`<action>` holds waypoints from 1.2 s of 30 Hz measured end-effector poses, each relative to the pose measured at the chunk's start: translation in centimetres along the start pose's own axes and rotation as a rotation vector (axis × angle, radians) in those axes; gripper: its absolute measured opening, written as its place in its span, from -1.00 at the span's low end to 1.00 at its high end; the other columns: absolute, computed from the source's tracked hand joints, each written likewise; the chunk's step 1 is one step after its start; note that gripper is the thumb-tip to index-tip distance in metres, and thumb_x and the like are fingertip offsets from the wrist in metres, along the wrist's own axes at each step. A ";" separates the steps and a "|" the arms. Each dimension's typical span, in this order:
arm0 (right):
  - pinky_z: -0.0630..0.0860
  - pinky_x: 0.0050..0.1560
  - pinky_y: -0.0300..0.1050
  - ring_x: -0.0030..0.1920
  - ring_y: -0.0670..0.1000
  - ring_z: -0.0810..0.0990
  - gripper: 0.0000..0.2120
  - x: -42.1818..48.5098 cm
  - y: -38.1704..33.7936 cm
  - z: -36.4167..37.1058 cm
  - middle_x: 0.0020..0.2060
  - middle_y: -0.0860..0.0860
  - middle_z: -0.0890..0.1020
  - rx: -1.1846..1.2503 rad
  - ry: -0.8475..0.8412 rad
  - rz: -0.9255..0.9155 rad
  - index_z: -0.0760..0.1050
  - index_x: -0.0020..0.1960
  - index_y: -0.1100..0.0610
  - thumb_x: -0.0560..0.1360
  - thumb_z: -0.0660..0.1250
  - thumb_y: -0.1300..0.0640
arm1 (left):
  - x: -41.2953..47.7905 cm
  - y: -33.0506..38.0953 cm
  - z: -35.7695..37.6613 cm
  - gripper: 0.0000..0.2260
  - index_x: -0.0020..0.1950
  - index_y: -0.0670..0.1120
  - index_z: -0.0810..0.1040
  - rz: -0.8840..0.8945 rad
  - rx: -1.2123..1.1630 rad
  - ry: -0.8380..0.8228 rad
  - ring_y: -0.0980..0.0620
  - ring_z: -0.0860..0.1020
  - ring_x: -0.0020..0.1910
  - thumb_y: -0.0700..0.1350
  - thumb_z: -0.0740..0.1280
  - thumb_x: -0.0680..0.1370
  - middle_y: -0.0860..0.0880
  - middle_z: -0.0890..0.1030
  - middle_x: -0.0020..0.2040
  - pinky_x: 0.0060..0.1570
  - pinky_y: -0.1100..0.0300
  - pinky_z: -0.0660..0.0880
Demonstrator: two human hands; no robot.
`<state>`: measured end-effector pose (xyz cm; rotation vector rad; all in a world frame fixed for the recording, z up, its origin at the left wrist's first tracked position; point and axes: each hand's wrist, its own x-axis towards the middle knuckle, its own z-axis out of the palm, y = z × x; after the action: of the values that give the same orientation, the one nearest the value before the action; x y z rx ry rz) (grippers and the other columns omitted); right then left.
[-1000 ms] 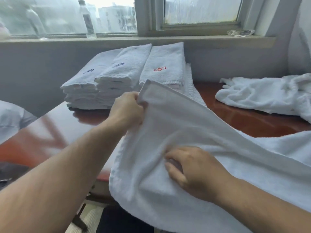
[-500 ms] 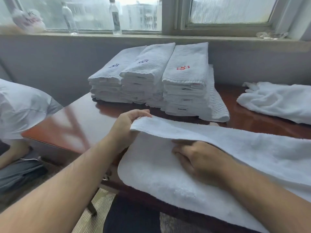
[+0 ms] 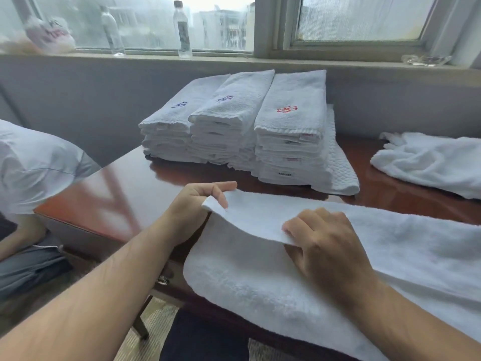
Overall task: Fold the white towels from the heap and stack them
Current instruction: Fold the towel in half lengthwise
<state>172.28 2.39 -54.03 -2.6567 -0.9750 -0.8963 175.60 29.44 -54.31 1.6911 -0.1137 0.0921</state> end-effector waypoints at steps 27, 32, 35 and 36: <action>0.34 -0.36 -0.20 -0.37 -0.10 0.46 -0.37 -0.1 0.9 -1.2 -0.37 -0.17 0.49 0.308 -0.336 -0.019 0.54 -0.24 -0.04 0.55 -0.07 -0.45 | -1.7 2.2 2.3 -0.58 0.37 0.13 0.52 -0.108 0.677 0.112 0.19 0.55 0.04 -0.13 0.38 0.52 0.15 0.62 0.15 -0.05 0.51 0.41; 0.37 0.00 -0.02 0.08 0.01 0.55 -0.52 0.9 4.7 -2.9 -0.02 -0.13 0.63 0.033 -0.320 0.396 0.62 -0.04 -0.09 0.57 -0.02 -0.28 | -2.6 1.1 3.3 -0.42 0.55 0.17 0.28 -0.074 0.896 0.044 -0.01 0.09 0.57 0.17 0.35 0.56 0.08 0.32 0.54 0.54 -0.03 0.11; 0.21 0.39 0.20 0.52 0.16 0.24 -0.38 0.4 7.2 -2.2 0.52 0.01 0.31 -0.086 -0.778 0.592 0.28 0.46 -0.29 0.50 -0.13 -0.47 | -1.8 1.0 2.9 -0.33 0.60 0.17 0.18 -0.074 0.909 0.038 0.00 0.06 0.59 0.20 0.35 0.55 0.06 0.25 0.59 0.55 -0.10 0.10; 0.05 0.50 0.25 0.60 0.20 0.05 -0.31 0.0 7.6 -1.7 0.62 0.03 0.10 -0.053 -0.833 0.617 0.08 0.57 -0.30 0.49 -0.16 -0.50 | -1.2 1.0 2.7 -0.32 0.61 0.17 0.17 -0.067 0.921 0.034 0.00 0.06 0.59 0.20 0.36 0.55 0.06 0.24 0.59 0.54 -0.09 0.10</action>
<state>176.28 -4.07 -52.29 -3.0965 -0.1493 0.3461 174.24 26.63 -53.82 2.6089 0.0217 0.1351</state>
